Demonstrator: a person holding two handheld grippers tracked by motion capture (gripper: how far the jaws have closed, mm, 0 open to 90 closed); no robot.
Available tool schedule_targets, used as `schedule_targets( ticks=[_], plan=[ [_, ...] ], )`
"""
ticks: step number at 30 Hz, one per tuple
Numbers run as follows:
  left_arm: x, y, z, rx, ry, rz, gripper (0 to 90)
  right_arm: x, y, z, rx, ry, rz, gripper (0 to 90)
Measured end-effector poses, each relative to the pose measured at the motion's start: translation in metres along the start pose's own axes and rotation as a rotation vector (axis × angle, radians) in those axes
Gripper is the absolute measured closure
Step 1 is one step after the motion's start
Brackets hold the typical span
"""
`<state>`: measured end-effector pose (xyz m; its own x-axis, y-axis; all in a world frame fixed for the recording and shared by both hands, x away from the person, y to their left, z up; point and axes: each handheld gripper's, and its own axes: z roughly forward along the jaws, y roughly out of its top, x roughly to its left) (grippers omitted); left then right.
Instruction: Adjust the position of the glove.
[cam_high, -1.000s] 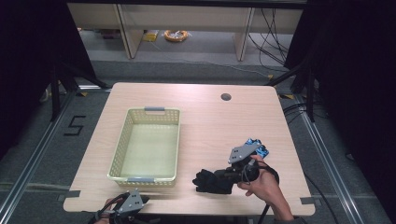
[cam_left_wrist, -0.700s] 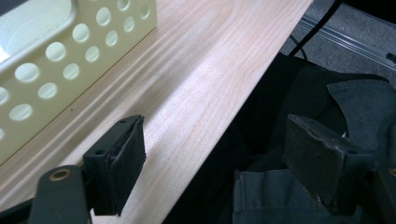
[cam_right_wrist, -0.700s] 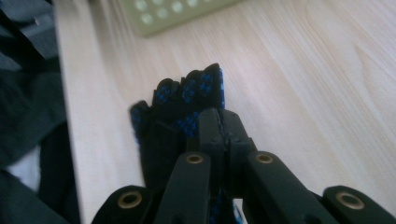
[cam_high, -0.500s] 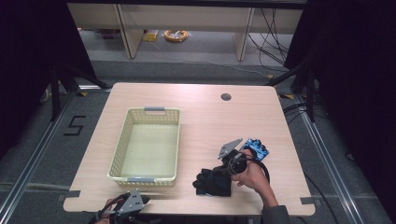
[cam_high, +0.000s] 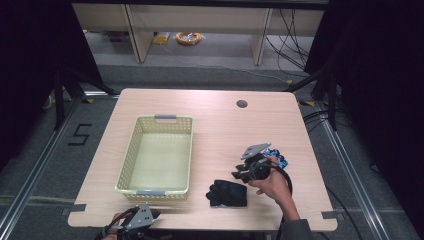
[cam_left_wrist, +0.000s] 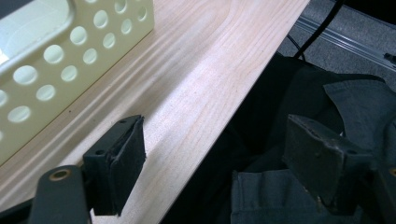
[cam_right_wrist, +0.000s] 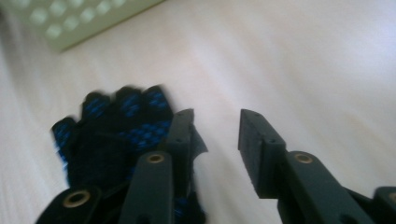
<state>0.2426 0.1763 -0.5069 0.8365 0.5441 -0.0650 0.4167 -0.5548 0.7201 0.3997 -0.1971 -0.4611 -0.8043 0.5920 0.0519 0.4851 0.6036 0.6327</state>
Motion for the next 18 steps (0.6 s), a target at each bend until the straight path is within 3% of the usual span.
schedule_targets(
  ticks=[3,5,7,9,10,11,13,14,15,16,18],
  plan=[
    [-0.001,0.000,0.000,0.012,-0.002,-0.014,20.4,-0.013,-0.008,-0.022,-0.079,-0.087,0.043,64.7],
    [-0.001,0.000,0.000,0.011,-0.003,-0.014,20.4,-0.018,-0.015,-0.036,-0.060,-0.139,0.130,64.4],
    [-0.002,0.000,0.001,0.011,-0.002,-0.016,20.4,-0.024,-0.023,-0.039,-0.089,-0.196,0.158,66.1],
    [-0.001,0.000,0.000,0.019,0.000,-0.010,20.4,-0.028,-0.028,-0.043,-0.043,-0.202,0.182,74.3],
    [-0.001,0.000,0.000,0.014,-0.006,-0.014,20.4,-0.029,-0.029,-0.042,-0.045,-0.200,0.192,81.4],
    [-0.001,0.000,0.000,0.014,-0.006,-0.014,20.5,-0.029,-0.029,-0.042,-0.045,-0.200,0.192,81.4],
    [-0.001,0.000,0.000,0.014,-0.005,-0.017,20.5,-0.033,-0.033,-0.041,-0.038,-0.206,0.195,90.0],
    [0.000,0.000,0.000,0.015,-0.006,0.006,20.5,-0.035,-0.035,-0.039,-0.043,-0.223,0.196,90.0],
    [-0.001,0.000,0.000,0.015,-0.006,-0.015,20.5,-0.036,-0.037,-0.038,-0.028,-0.231,0.222,90.0],
    [-0.001,0.000,0.001,0.014,-0.006,-0.015,20.5,-0.038,-0.039,-0.034,-0.041,-0.243,0.207,90.0],
    [-0.001,0.000,0.001,0.018,0.000,-0.013,20.5,-0.038,-0.039,-0.031,-0.038,-0.244,0.222,90.0]
  ],
)
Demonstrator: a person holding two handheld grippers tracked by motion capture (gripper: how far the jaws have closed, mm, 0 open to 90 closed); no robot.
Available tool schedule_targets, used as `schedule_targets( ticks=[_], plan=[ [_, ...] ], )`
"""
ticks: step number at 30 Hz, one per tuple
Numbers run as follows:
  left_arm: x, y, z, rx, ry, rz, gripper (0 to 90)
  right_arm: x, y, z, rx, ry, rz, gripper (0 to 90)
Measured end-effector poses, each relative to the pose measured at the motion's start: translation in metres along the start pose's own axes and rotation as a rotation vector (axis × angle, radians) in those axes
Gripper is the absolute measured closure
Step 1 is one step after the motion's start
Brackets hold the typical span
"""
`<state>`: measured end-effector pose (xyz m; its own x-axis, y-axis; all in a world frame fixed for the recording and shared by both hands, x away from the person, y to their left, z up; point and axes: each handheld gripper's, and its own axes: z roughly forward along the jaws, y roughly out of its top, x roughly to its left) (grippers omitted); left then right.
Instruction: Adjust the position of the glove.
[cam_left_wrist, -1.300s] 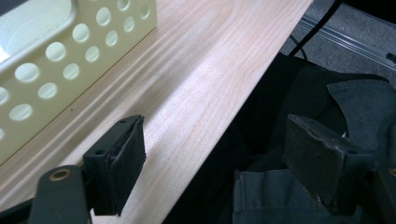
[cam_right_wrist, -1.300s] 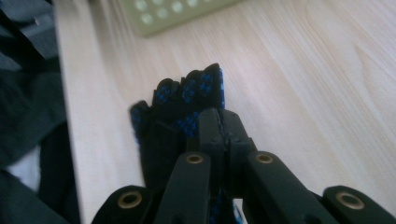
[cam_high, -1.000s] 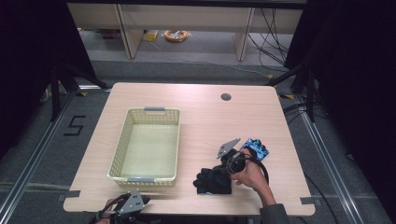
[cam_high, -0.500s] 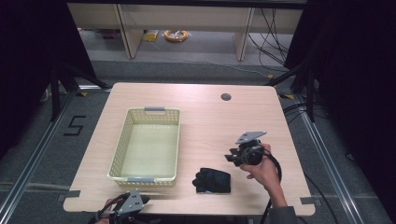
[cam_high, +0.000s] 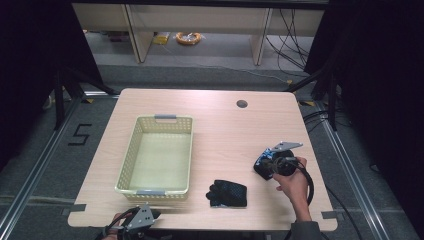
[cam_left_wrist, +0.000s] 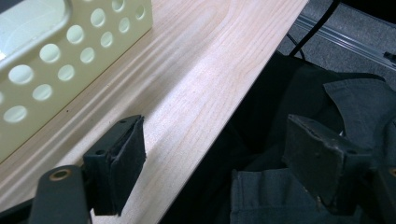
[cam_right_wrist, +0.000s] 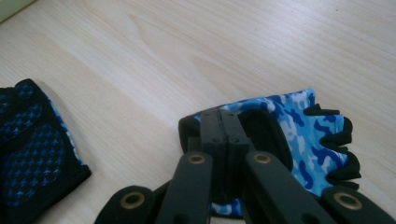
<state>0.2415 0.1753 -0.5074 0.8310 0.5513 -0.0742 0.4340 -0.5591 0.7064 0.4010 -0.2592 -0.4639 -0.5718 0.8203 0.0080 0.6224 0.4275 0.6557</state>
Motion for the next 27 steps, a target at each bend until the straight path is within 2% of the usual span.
schedule_targets(
  ticks=[2,3,4,7,9,13,14,16,17,18,19,20,23,24,27],
  plan=[
    [0.000,0.000,0.000,0.003,0.000,0.006,20.5,0.000,0.002,0.001,0.020,0.004,-0.011,90.0],
    [0.001,0.000,0.000,0.004,-0.001,0.005,20.5,0.000,0.003,0.003,0.014,0.005,-0.014,90.0],
    [0.001,0.000,0.000,0.004,0.000,0.004,20.5,0.002,0.007,0.011,-0.041,0.015,-0.002,90.0],
    [0.002,0.000,0.001,-0.002,-0.004,0.012,20.5,0.004,0.012,0.017,-0.032,0.016,-0.007,90.0],
    [0.002,0.000,0.000,-0.002,-0.004,0.016,20.5,0.008,0.020,0.026,0.027,0.030,-0.006,90.0],
    [0.002,0.000,0.000,-0.001,-0.009,0.016,20.5,0.010,0.022,0.039,0.042,0.036,-0.013,90.0],
    [0.002,0.000,0.000,-0.001,-0.005,0.016,20.5,0.010,0.022,0.044,0.067,0.030,-0.027,90.0],
    [0.002,0.000,0.000,-0.003,-0.009,0.015,20.5,0.011,0.021,0.046,0.075,0.032,-0.017,90.0],
    [0.002,0.000,-0.001,0.005,-0.004,0.025,20.5,0.009,0.017,0.048,0.084,0.021,-0.034,90.0],
    [0.002,0.000,-0.001,0.005,-0.004,0.025,20.5,0.009,0.017,0.048,0.084,0.021,-0.034,90.0],
    [0.002,0.000,-0.001,0.004,-0.004,0.024,20.5,0.010,0.015,0.047,0.081,0.023,-0.007,90.0],
    [0.002,0.000,-0.001,-0.006,-0.007,0.013,20.5,0.007,0.011,0.041,0.107,0.029,-0.009,90.0],
    [0.003,0.000,-0.001,-0.002,0.002,0.022,20.5,0.006,0.005,0.036,0.112,0.029,-0.013,90.0],
    [0.000,0.000,0.000,-0.021,-0.005,-0.022,20.5,0.005,-0.001,0.030,0.119,0.031,-0.010,90.0],
    [0.000,0.000,-0.001,-0.009,-0.005,-0.004,20.5,0.002,-0.008,0.024,0.118,0.025,-0.002,90.0]
  ],
)
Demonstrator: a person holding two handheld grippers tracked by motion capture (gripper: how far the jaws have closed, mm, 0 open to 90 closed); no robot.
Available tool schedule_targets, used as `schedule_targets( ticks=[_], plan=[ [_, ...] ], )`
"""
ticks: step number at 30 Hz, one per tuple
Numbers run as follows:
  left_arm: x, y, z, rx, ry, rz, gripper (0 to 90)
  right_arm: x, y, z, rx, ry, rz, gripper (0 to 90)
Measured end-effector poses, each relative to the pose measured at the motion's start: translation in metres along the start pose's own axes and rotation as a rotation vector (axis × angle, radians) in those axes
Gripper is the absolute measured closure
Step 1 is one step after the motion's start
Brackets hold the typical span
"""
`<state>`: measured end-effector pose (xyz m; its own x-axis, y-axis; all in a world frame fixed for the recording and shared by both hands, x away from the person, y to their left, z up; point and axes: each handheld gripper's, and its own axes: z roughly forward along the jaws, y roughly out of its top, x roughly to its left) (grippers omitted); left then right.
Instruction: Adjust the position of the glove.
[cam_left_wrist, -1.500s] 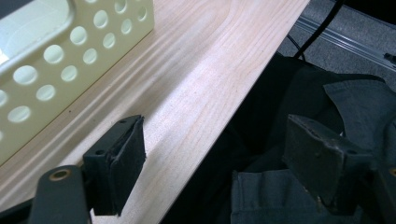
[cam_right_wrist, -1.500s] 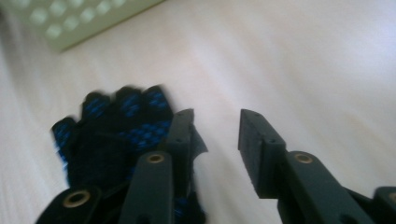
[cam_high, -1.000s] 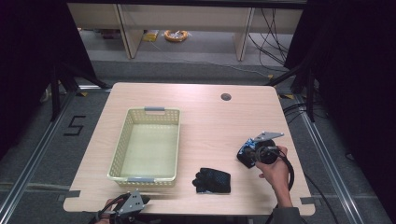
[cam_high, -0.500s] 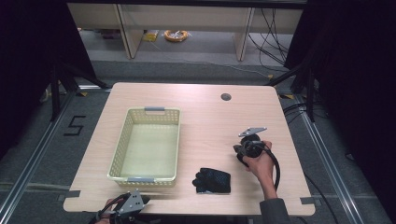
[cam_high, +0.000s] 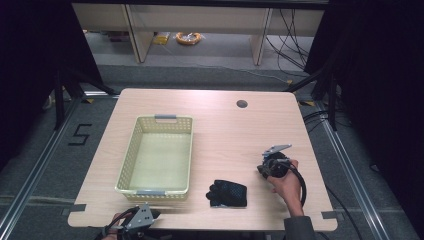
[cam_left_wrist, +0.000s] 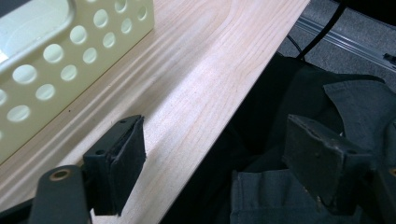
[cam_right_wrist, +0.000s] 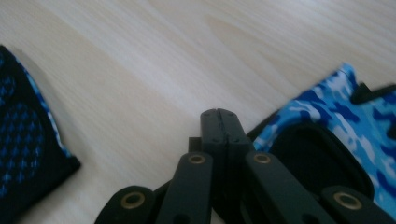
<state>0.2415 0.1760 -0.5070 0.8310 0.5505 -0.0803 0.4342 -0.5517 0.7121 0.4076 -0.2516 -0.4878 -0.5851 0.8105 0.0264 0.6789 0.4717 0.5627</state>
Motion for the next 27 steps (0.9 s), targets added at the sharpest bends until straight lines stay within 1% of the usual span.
schedule_targets(
  ticks=[1,2,3,4,5,6,7,8,9,10,11,12,13,14,16,17,18,19,20,21,22,23,24,25,26,27],
  plan=[
    [0.000,0.000,0.000,0.002,0.000,0.000,20.5,-0.004,-0.004,-0.002,-0.005,0.007,-0.011,90.0],
    [0.000,0.000,0.000,0.001,0.000,0.000,20.5,-0.005,-0.007,-0.006,-0.011,0.003,0.028,90.0],
    [0.000,0.000,0.000,-0.002,0.002,-0.005,20.5,-0.009,-0.013,-0.012,0.000,0.008,0.045,90.0],
    [0.000,0.000,0.000,-0.002,0.002,-0.005,20.5,-0.009,-0.013,-0.012,0.000,0.008,0.045,90.0],
    [0.001,0.000,0.000,0.004,0.006,-0.001,20.5,-0.011,-0.018,-0.014,-0.016,0.008,0.068,90.0],
    [0.001,0.000,0.000,0.004,0.006,-0.001,20.5,-0.011,-0.018,-0.014,-0.016,0.008,0.068,90.0],
    [0.000,0.000,0.001,-0.003,0.006,-0.008,20.5,-0.014,-0.023,-0.019,0.002,-0.004,0.071,90.0],
    [0.001,0.000,0.000,0.005,0.006,0.001,20.5,-0.014,-0.023,-0.019,0.002,-0.004,0.071,90.0],
    [0.001,0.000,0.000,-0.002,-0.002,0.005,20.5,-0.016,-0.026,-0.021,0.000,-0.006,0.072,90.0],
    [0.000,0.000,0.000,-0.001,0.001,-0.003,20.5,-0.018,-0.030,-0.022,-0.015,-0.007,0.094,90.0],
    [0.002,0.000,0.000,0.004,0.004,0.029,20.5,-0.022,-0.035,-0.028,-0.002,-0.013,0.087,90.0],
    [0.002,0.000,0.000,0.004,0.004,0.029,20.5,-0.022,-0.035,-0.028,-0.002,-0.013,0.087,90.0],
    [0.000,0.000,0.001,-0.004,0.001,-0.010,20.5,-0.024,-0.040,-0.030,-0.030,-0.016,0.116,90.0],
    [0.002,0.000,0.000,0.001,0.005,0.022,20.5,-0.026,-0.042,-0.035,-0.005,-0.017,0.121,90.0],
    [0.001,0.000,0.000,-0.001,0.000,0.016,20.5,-0.028,-0.045,-0.037,-0.003,-0.024,0.126,90.0],
    [0.001,0.000,0.000,0.002,-0.001,0.018,20.5,-0.032,-0.048,-0.038,-0.010,-0.030,0.114,90.0],
    [0.001,0.000,0.000,0.002,-0.002,0.017,20.5,-0.031,-0.050,-0.039,-0.024,-0.035,0.162,90.0],
    [0.001,0.000,0.000,0.002,-0.002,0.016,20.5,-0.036,-0.052,-0.044,0.008,-0.046,0.133,90.0],
    [0.001,0.000,0.001,-0.004,0.002,0.009,20.5,-0.039,-0.055,-0.046,0.000,-0.057,0.143,90.0],
    [0.000,0.000,0.001,-0.015,0.001,0.001,20.5,-0.041,-0.056,-0.048,0.011,-0.067,0.143,90.0],
    [-0.001,0.000,0.001,-0.017,0.001,-0.023,20.5,-0.043,-0.058,-0.048,-0.003,-0.081,0.144,90.0],
    [-0.001,0.000,0.001,-0.018,0.000,-0.023,20.5,-0.045,-0.059,-0.050,0.006,-0.091,0.140,90.0],
    [0.001,0.000,0.000,-0.004,0.007,-0.003,20.5,-0.044,-0.059,-0.051,0.019,-0.092,0.166,90.0],
    [0.001,0.000,0.000,-0.003,0.008,-0.002,20.5,-0.046,-0.060,-0.052,0.007,-0.094,0.149,90.0],
    [0.001,0.000,0.000,-0.003,0.008,-0.002,20.5,-0.046,-0.060,-0.052,0.007,-0.094,0.149,90.0],
    [0.001,0.000,0.000,-0.001,0.007,-0.001,20.5,-0.046,-0.060,-0.055,0.017,-0.084,0.179,90.0]
  ],
)
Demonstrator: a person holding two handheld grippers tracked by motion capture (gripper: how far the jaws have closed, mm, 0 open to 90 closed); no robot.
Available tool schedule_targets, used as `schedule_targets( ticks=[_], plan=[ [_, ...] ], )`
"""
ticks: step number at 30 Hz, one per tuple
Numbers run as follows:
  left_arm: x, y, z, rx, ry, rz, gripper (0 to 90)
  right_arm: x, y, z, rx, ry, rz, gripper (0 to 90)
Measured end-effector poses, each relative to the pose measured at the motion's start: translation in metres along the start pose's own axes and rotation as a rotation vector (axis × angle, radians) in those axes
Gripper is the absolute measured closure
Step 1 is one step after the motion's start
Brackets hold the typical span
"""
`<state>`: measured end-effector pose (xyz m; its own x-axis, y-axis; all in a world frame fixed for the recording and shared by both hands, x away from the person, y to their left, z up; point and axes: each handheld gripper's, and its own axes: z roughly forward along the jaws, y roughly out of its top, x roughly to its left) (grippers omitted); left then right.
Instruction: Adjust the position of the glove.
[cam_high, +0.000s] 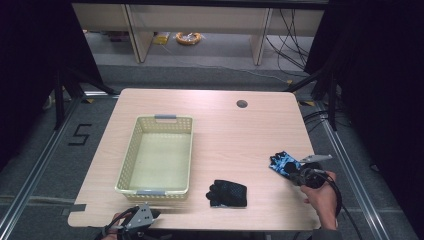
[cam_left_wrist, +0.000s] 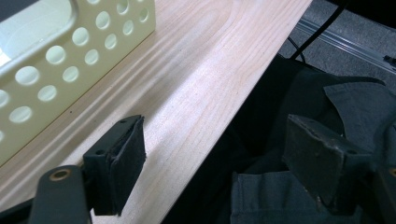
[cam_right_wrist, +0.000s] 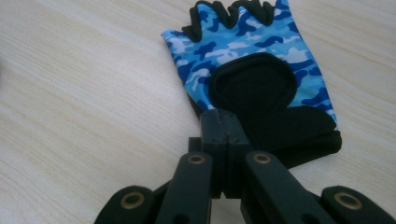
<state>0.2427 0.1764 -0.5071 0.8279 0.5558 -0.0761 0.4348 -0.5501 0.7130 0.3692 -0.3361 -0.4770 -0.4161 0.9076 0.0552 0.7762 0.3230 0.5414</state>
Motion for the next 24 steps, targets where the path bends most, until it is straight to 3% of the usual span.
schedule_targets(
  ticks=[1,3,4,6,7,8,10,11,12,13,14,15,16,18,20,21,24],
  plan=[
    [0.000,0.000,0.000,0.000,0.000,0.000,20.5,0.000,0.000,0.000,0.000,0.000,0.000,90.0],
    [0.000,0.000,0.000,-0.002,-0.003,-0.011,20.5,-0.001,0.001,-0.002,-0.067,-0.003,-0.012,86.4],
    [0.001,0.000,0.000,0.002,0.002,-0.003,20.5,-0.007,0.004,-0.009,-0.087,-0.025,-0.126,83.2],
    [0.002,0.001,-0.001,0.002,-0.002,0.019,20.5,-0.005,0.006,-0.012,-0.102,-0.018,-0.098,81.5],
    [0.000,0.000,-0.001,-0.005,-0.005,-0.004,20.5,-0.006,0.010,-0.015,-0.113,-0.055,-0.102,79.0],
    [0.001,0.000,-0.001,-0.001,-0.003,0.011,20.5,-0.009,0.012,-0.014,-0.109,-0.082,-0.126,76.5],
    [0.001,0.000,-0.001,0.001,-0.001,0.013,20.5,-0.011,0.013,-0.012,-0.122,-0.100,-0.123,73.4],
    [0.000,0.000,0.000,-0.005,0.003,-0.004,20.5,-0.013,0.016,-0.011,-0.120,-0.105,-0.096,72.8],
    [0.000,0.000,0.000,-0.008,0.000,-0.006,20.5,-0.016,0.017,-0.010,-0.110,-0.109,-0.107,70.3],
    [0.002,0.001,-0.001,-0.002,0.002,0.019,20.5,-0.021,0.021,-0.005,-0.109,-0.125,-0.089,66.2],
    [0.001,0.000,-0.001,-0.008,0.002,0.000,20.5,-0.026,0.022,-0.001,-0.111,-0.132,-0.138,64.4],
    [0.001,0.000,-0.001,-0.008,0.002,0.000,20.5,-0.026,0.022,-0.001,-0.111,-0.132,-0.138,64.4],
    [0.001,0.000,-0.001,-0.003,0.004,-0.012,20.5,-0.028,0.027,0.005,-0.093,-0.125,-0.093,61.5],
    [0.001,0.000,-0.001,0.001,0.007,-0.006,20.5,-0.032,0.029,0.012,-0.078,-0.118,-0.109,60.7],
    [0.001,0.000,0.000,-0.014,0.002,-0.002,20.5,-0.033,0.029,0.015,-0.072,-0.121,-0.094,60.2],
    [0.001,0.000,0.000,-0.014,0.001,0.000,20.5,-0.038,0.029,0.020,-0.066,-0.123,-0.115,58.4],
    [0.001,0.000,0.000,-0.001,0.001,-0.006,20.5,-0.042,0.029,0.025,-0.052,-0.119,-0.102,56.2]
  ],
)
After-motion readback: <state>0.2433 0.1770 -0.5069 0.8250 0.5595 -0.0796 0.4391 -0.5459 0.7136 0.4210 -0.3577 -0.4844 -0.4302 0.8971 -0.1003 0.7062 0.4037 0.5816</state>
